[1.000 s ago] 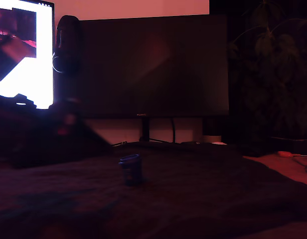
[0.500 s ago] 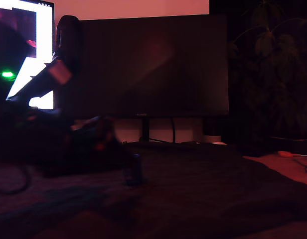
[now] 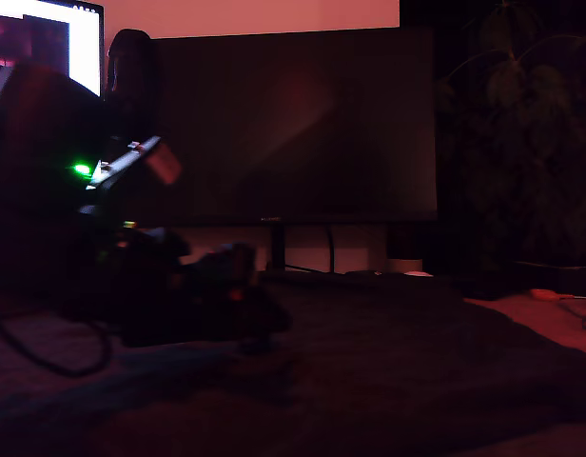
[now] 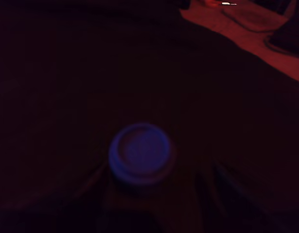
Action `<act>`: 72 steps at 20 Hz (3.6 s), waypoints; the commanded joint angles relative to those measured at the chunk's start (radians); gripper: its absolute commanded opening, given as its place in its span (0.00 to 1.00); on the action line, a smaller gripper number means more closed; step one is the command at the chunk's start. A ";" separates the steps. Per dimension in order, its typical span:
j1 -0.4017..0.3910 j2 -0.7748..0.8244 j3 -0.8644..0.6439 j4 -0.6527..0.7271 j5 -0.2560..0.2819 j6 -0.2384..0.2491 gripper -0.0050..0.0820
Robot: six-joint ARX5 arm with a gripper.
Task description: Pick up the coffee capsules on the table and drop them inside the coffee cup
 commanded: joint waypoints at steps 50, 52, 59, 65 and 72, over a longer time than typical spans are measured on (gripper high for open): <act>0.000 -0.412 0.077 -0.533 -0.026 0.061 0.26; 0.000 -0.460 0.077 -0.574 -0.026 0.061 0.26; 0.001 -0.597 0.077 -0.717 -0.057 0.061 0.26; 0.014 -0.667 0.077 -0.774 -0.090 0.061 0.26; 0.087 -0.742 0.077 -0.873 -0.090 0.061 0.26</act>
